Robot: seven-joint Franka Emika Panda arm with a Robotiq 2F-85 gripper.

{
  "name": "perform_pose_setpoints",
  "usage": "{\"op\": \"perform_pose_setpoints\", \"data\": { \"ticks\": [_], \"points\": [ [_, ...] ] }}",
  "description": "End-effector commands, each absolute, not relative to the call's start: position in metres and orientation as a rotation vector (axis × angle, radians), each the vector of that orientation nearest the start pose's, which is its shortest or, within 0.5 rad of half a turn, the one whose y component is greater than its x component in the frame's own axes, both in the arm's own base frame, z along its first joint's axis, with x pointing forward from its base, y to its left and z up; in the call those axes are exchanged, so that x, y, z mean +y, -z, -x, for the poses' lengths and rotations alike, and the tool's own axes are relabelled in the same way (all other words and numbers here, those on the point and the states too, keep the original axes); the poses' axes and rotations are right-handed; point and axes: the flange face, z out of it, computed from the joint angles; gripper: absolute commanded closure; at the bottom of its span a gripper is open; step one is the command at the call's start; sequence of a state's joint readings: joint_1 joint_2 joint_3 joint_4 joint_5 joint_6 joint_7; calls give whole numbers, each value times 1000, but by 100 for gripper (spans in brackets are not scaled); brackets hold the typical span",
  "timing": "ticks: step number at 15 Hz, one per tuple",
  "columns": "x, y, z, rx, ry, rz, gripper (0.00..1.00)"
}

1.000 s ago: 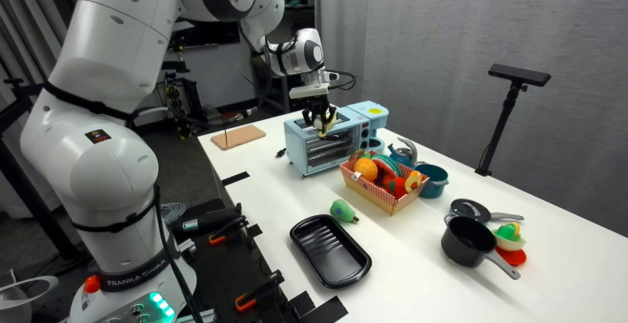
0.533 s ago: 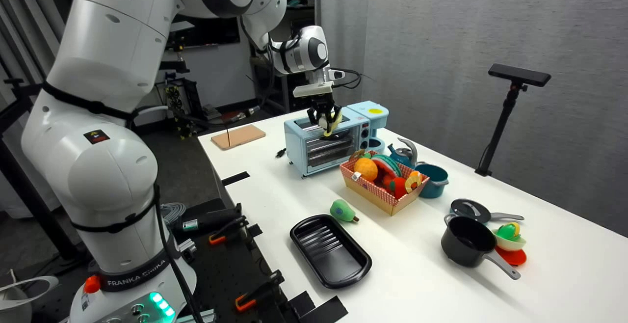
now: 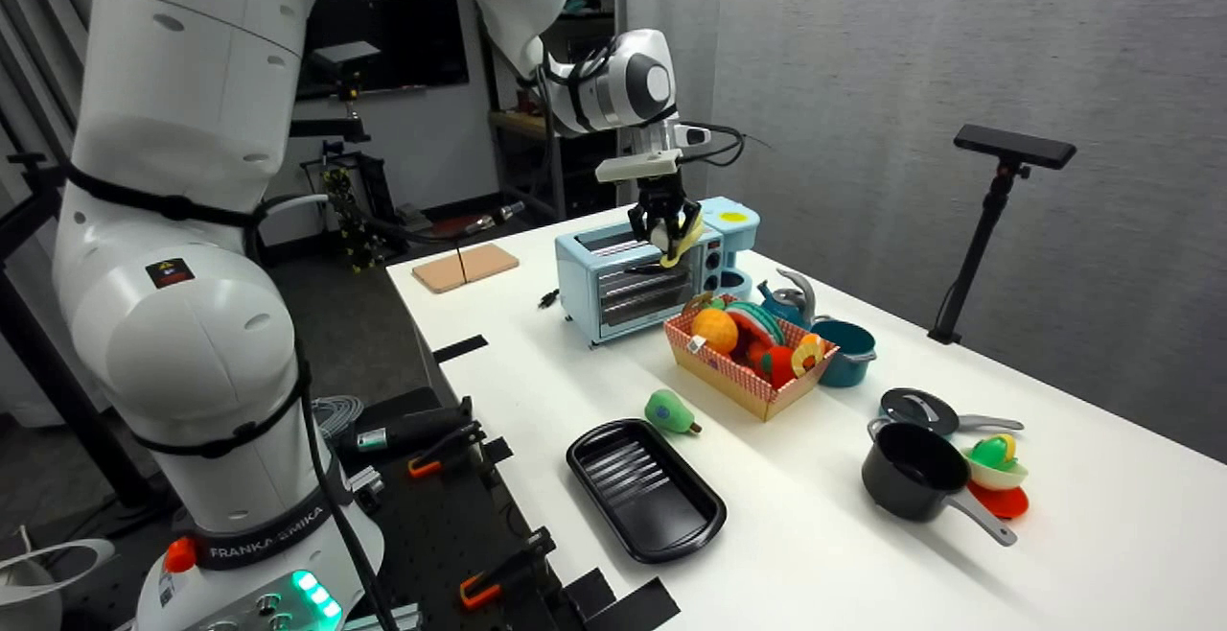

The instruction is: Put the banana plush toy in the box

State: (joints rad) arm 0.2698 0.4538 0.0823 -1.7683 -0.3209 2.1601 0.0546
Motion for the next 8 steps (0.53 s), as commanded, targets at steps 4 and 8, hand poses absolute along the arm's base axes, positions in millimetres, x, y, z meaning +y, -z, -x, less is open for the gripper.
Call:
{"op": "perform_pose_setpoints", "data": {
  "ticks": [4, 8],
  "points": [
    [185, -315, -598, -592, -22, 3280, 98],
    [186, -315, -592, -482, -33, 3255, 98]
  ]
}}
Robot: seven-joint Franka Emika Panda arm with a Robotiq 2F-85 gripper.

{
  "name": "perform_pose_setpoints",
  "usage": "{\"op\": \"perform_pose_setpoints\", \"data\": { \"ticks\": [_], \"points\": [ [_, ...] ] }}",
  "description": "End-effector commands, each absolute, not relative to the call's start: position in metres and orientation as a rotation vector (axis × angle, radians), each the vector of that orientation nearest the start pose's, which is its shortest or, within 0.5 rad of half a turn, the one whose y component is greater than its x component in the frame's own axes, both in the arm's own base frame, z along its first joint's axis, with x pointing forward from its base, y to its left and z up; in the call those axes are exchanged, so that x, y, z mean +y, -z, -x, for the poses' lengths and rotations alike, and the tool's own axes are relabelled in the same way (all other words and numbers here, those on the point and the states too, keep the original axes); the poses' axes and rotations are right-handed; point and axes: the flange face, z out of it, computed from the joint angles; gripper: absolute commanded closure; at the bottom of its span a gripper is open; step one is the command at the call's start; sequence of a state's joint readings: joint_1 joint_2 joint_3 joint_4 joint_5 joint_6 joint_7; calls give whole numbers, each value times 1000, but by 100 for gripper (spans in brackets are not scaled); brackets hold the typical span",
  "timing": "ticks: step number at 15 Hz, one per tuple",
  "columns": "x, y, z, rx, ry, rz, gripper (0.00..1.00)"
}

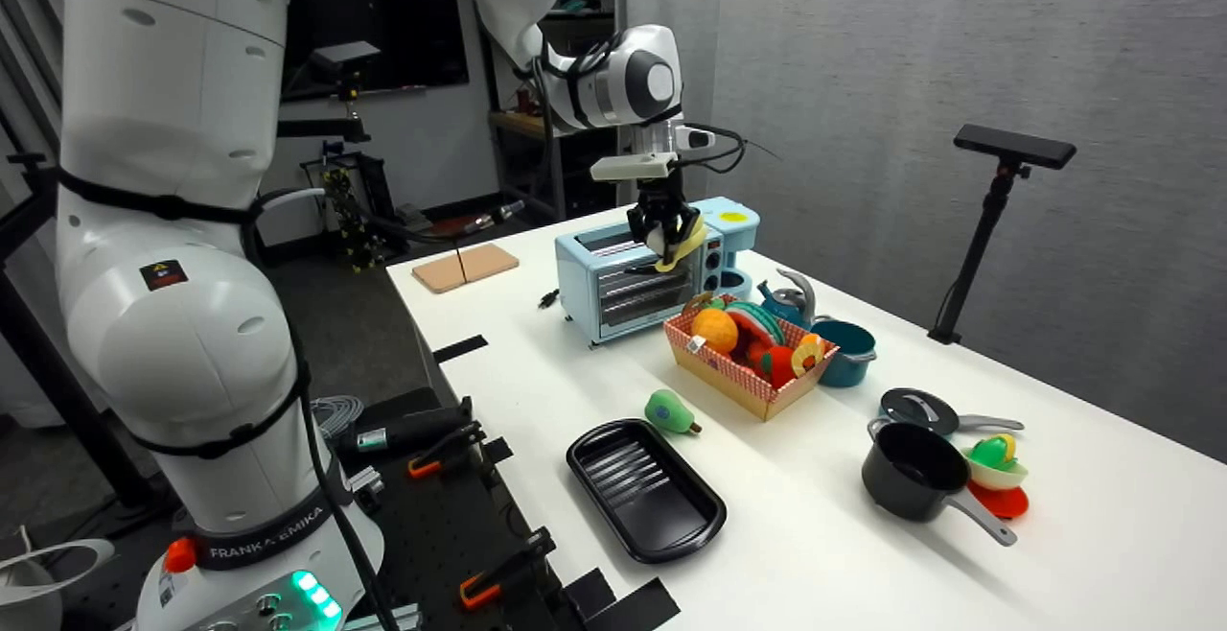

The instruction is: Put the banana plush toy in the box

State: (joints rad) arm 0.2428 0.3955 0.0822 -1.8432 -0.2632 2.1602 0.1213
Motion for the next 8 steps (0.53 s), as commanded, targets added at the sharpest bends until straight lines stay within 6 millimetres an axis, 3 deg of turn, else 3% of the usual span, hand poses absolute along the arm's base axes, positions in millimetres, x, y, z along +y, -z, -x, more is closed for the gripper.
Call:
{"op": "perform_pose_setpoints", "data": {
  "ticks": [1, 8],
  "points": [
    [187, -315, -591, -450, -33, 3243, 98],
    [191, -314, -588, -251, 23, 3185, 98]
  ]
}}
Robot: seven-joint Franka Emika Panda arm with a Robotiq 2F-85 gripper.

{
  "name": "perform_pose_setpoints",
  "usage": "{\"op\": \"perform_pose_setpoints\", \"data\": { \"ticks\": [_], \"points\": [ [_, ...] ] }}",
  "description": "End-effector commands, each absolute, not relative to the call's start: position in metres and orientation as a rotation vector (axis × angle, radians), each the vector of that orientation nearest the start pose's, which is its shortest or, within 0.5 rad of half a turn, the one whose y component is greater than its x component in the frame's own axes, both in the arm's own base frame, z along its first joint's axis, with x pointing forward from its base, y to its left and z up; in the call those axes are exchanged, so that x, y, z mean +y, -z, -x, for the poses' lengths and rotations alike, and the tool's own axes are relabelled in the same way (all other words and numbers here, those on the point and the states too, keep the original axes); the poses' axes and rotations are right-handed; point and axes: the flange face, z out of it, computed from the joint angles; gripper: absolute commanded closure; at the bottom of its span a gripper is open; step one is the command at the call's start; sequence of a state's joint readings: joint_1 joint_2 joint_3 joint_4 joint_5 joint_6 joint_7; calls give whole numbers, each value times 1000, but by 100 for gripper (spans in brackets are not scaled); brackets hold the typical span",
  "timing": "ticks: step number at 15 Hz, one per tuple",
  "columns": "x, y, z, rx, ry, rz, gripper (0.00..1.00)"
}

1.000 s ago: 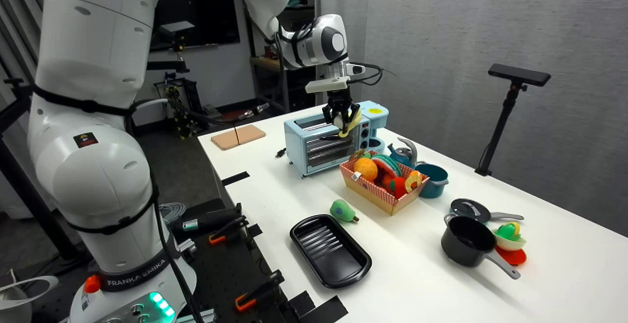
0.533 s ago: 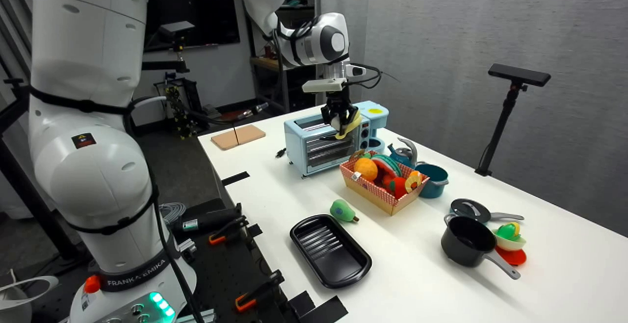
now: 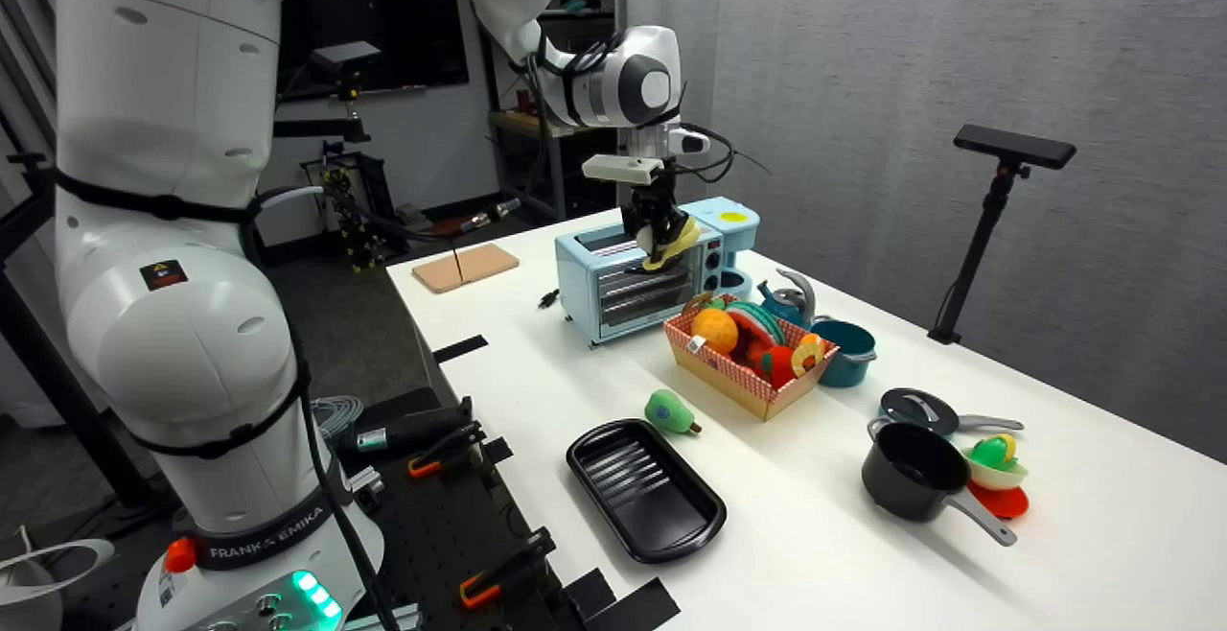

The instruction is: Put the banana plush toy in the box

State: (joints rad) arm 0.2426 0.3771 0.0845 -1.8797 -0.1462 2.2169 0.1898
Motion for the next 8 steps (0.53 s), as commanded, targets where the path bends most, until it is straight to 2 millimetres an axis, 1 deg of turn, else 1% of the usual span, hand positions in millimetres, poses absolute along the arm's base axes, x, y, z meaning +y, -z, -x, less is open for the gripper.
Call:
{"op": "perform_pose_setpoints", "data": {
  "ticks": [1, 3, 4, 5, 6, 8],
  "points": [
    [191, -314, -588, -227, 39, 3190, 98],
    [190, -313, -589, -187, 80, 3206, 98],
    [127, -324, -601, -158, 92, 3196, 98],
    [117, -327, -603, -119, 117, 3194, 98],
    [98, -333, -606, -80, 133, 3192, 98],
    [45, -351, -611, 10, 180, 3199, 98]
  ]
}}
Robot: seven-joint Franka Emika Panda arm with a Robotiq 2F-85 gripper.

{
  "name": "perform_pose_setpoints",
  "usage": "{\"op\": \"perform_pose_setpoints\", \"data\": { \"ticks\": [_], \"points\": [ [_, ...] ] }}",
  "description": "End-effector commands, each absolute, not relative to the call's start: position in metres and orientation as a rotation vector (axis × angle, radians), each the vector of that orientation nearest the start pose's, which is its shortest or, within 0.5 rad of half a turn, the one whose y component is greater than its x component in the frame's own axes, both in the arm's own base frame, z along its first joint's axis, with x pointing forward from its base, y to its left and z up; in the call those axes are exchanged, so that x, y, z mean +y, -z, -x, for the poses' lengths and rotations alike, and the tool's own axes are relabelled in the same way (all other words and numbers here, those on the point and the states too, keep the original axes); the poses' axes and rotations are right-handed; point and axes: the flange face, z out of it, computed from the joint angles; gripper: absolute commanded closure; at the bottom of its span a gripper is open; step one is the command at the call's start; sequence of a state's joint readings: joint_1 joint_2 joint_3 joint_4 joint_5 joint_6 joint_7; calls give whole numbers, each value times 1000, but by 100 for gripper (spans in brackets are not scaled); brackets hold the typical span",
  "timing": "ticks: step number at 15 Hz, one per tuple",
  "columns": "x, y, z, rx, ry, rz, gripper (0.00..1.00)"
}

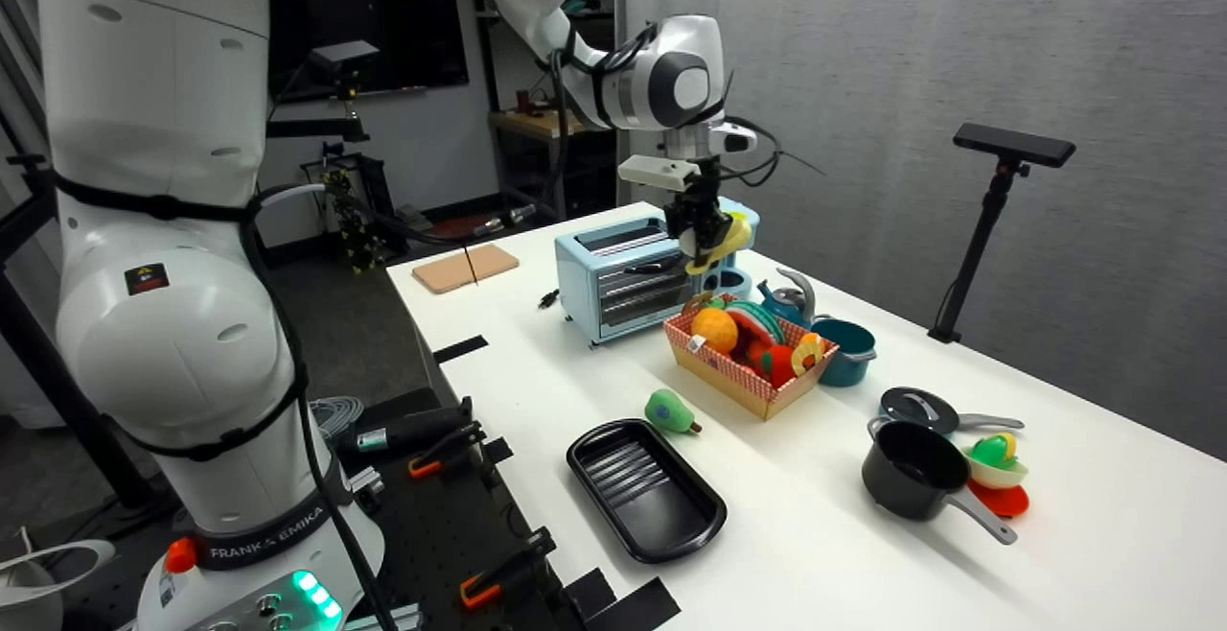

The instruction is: Put the banana plush toy in the box

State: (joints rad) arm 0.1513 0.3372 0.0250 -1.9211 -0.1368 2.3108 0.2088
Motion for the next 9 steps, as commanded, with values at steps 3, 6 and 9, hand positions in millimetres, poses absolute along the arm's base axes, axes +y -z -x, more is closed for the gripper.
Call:
{"op": "perform_pose_setpoints", "data": {
  "ticks": [3, 6, 9],
  "points": [
    [-4, -362, -615, 98, 217, 3206, 98],
    [-26, -362, -613, 147, 214, 3212, 98],
    [-29, -348, -612, 162, 183, 3220, 98]
  ]
}}
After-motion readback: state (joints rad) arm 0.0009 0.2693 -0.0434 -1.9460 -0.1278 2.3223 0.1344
